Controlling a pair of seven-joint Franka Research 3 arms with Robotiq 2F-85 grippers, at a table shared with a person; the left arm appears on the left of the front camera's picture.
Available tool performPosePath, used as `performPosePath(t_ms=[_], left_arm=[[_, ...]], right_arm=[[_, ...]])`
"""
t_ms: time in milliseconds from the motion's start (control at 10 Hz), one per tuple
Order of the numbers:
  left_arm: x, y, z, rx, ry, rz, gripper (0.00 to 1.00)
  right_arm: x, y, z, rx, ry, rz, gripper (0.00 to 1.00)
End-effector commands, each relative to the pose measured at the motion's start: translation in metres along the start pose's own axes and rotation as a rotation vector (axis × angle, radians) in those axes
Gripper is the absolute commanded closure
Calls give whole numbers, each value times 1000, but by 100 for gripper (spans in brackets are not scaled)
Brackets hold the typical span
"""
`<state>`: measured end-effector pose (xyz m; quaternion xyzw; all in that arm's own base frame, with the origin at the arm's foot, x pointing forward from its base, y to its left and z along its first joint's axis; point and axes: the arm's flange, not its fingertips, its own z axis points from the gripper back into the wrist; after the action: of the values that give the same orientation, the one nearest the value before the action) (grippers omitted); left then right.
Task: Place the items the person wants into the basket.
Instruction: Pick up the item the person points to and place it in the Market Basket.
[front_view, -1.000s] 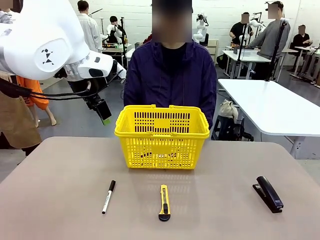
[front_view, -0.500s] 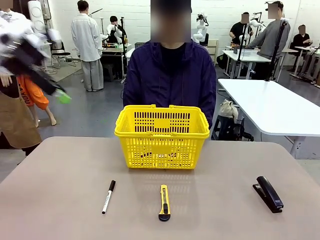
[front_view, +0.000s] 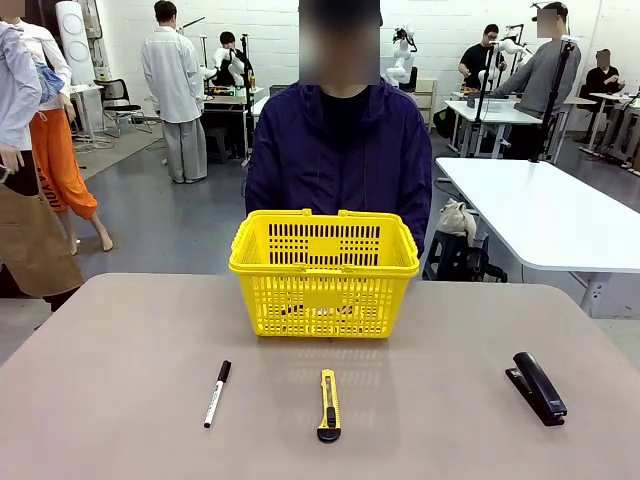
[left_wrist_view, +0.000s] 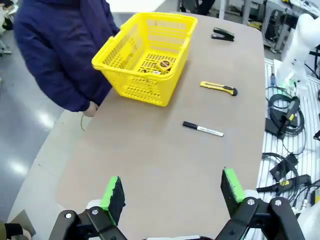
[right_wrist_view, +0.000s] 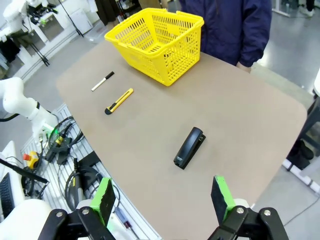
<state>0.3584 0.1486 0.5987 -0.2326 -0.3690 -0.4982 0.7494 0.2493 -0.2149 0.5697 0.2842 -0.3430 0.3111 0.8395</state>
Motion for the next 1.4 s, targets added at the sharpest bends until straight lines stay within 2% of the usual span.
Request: performPosePath(t_ms=[0,500,1300], left_arm=[[-24,7,4,-17,-59,30,0],[-65,-2,8,-94,-55,74,0],[-61,-2,9,-97,-47,86,0]], right_arm=[[2,-1,0,16,-34,12,0],[2,-1,0,16,-34,12,0],[2,-1,0,16,-34,12,0]])
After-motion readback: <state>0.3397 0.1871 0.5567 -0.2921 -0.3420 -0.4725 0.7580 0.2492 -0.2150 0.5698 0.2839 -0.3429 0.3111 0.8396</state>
